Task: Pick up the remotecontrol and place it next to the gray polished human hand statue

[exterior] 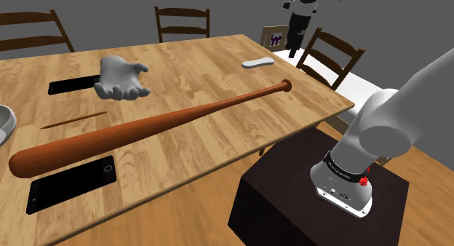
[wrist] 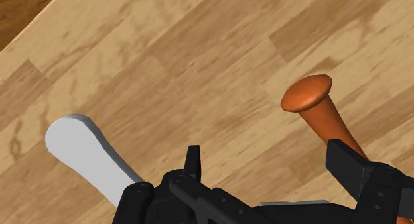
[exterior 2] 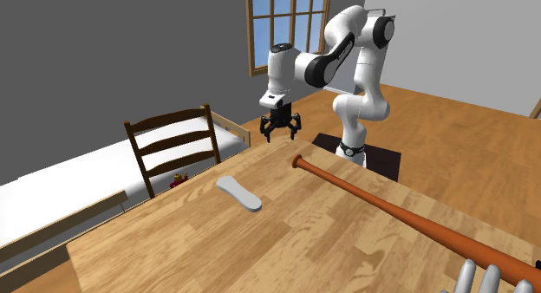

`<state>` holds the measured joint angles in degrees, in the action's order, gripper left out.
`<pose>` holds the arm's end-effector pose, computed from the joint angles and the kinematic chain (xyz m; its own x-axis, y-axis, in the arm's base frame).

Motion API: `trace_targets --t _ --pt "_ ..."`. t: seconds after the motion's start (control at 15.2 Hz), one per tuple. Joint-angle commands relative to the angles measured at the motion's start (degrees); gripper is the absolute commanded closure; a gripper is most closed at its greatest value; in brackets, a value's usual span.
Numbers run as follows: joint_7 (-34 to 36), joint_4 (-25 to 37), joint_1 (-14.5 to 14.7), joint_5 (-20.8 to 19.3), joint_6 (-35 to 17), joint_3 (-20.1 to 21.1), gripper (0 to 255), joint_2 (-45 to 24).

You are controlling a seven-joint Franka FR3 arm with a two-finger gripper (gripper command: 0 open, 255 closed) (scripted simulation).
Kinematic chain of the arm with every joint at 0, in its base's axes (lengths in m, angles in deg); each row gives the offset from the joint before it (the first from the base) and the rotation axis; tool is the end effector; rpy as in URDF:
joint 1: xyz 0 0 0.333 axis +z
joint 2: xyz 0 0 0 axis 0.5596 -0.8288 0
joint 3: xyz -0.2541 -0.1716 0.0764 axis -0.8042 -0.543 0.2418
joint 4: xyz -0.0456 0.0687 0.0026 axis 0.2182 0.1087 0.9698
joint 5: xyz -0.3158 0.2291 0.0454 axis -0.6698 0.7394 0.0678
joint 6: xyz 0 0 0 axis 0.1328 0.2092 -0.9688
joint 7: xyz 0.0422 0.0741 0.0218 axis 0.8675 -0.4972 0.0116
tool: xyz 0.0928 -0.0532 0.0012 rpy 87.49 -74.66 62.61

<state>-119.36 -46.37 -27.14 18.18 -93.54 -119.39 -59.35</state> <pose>0.4223 -0.2163 0.4732 0.7730 0.6344 -0.0063 0.6343 -0.7730 -0.0128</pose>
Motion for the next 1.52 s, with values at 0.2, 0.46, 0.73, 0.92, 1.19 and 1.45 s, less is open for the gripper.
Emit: trace_targets --t 0.2,0.46,0.73,0.92,1.19,1.45 --pt "-15.62 7.25 2.27 6.52 -5.15 -4.71 0 -13.15" --pt "-28.06 14.54 1.35 13.77 -7.04 -5.42 0 -24.04" --pt "-38.67 23.12 -1.84 20.05 -7.28 -3.30 0 -34.27" --pt "-45.05 30.35 -4.74 23.36 -6.71 -0.82 0 -41.34" --pt "-47.70 33.12 -6.21 24.82 -7.51 0.68 0 -44.97" --pt "-48.24 32.05 -6.53 25.70 -9.85 1.21 0 -46.40"
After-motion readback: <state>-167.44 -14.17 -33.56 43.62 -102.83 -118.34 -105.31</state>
